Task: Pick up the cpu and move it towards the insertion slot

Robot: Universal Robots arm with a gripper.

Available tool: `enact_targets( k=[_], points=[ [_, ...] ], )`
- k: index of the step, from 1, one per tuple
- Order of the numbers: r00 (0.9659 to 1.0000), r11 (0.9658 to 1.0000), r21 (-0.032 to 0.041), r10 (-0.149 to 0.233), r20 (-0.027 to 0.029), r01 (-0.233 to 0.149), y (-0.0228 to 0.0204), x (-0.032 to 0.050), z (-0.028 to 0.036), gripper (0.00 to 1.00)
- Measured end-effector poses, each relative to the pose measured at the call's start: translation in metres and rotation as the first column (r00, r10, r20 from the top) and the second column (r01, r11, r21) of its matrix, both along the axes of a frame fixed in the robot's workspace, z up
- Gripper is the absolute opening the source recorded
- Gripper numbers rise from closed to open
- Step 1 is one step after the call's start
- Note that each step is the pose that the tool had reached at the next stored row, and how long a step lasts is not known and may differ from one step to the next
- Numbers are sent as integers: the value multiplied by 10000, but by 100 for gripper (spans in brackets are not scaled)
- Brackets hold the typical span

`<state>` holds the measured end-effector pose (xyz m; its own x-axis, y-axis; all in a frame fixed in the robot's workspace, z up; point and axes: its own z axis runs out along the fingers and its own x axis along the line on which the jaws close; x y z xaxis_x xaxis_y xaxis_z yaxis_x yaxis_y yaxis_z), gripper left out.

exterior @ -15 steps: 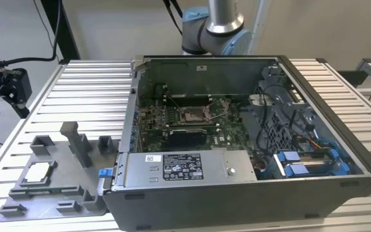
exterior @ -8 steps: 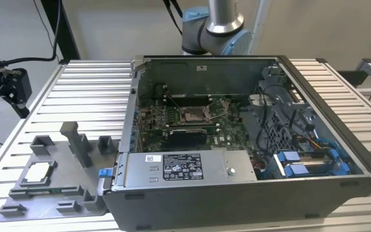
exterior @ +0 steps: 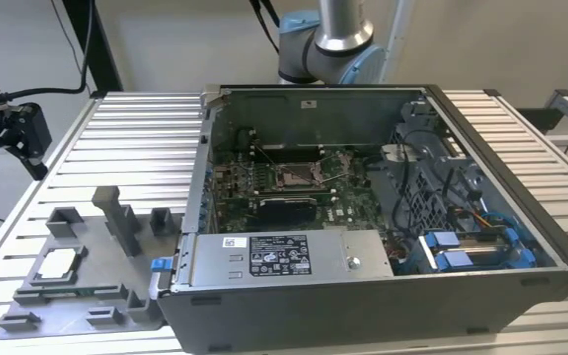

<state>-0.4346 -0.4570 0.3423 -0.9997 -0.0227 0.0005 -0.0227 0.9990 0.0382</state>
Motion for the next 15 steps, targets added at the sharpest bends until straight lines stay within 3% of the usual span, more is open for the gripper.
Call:
enact_targets(
  k=[15],
  points=[
    [10000, 10000, 6, 0, 1, 0, 0, 0, -88, 100]
  ],
)
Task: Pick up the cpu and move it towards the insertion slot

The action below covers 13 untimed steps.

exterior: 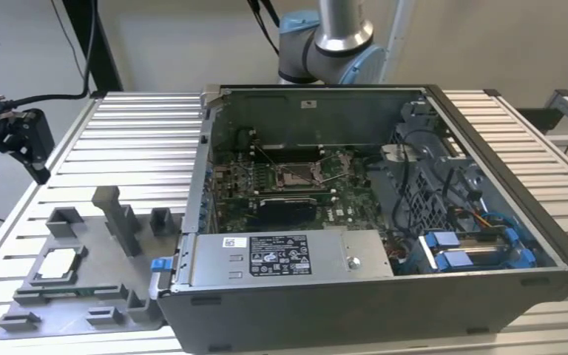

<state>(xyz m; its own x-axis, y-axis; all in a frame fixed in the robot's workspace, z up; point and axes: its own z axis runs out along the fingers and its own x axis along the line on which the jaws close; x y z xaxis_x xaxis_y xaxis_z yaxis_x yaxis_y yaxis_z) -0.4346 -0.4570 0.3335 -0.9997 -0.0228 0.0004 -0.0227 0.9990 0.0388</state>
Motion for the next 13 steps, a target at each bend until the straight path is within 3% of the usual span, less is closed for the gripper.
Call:
enact_targets(
  k=[13],
  points=[
    [10000, 10000, 2, 0, -1, 0, 0, 0, -80, 100]
  ],
)
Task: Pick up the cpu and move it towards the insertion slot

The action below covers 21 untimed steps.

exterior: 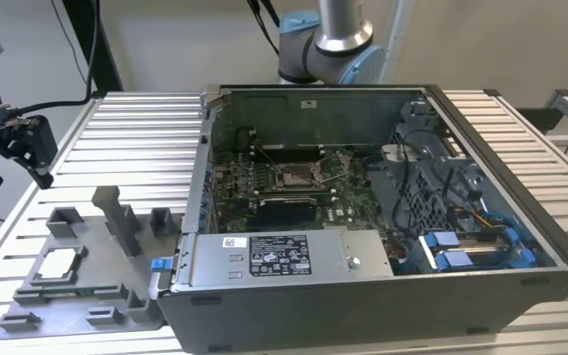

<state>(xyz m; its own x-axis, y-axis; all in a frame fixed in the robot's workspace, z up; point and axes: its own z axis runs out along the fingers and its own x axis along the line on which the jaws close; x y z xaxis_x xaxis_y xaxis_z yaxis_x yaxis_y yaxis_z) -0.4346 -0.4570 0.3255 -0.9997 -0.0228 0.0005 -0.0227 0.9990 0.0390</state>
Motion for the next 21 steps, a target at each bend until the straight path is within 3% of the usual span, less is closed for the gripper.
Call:
enact_targets(
  k=[21],
  points=[
    [10000, 10000, 0, 0, 1, 0, 0, 0, -101, 100]
  ],
)
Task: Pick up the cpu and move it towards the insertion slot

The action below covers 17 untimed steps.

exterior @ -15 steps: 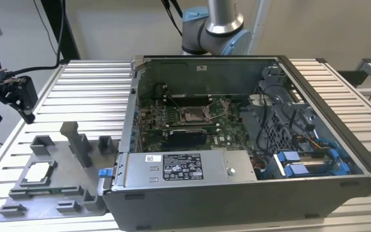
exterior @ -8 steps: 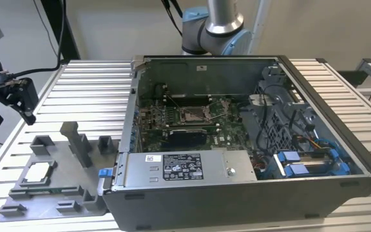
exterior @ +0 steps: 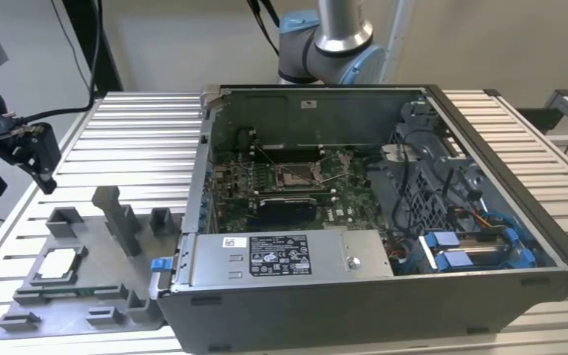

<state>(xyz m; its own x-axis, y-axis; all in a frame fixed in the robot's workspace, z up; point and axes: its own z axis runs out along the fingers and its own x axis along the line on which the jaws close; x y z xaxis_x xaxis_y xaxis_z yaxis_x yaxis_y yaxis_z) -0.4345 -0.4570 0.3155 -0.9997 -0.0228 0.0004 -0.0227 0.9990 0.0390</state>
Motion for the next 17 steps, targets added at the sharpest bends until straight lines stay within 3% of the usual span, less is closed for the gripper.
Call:
enact_targets(
  k=[17],
  points=[
    [10000, 10000, 0, 0, 0, 0, 0, 0, -153, 100]
  ],
)
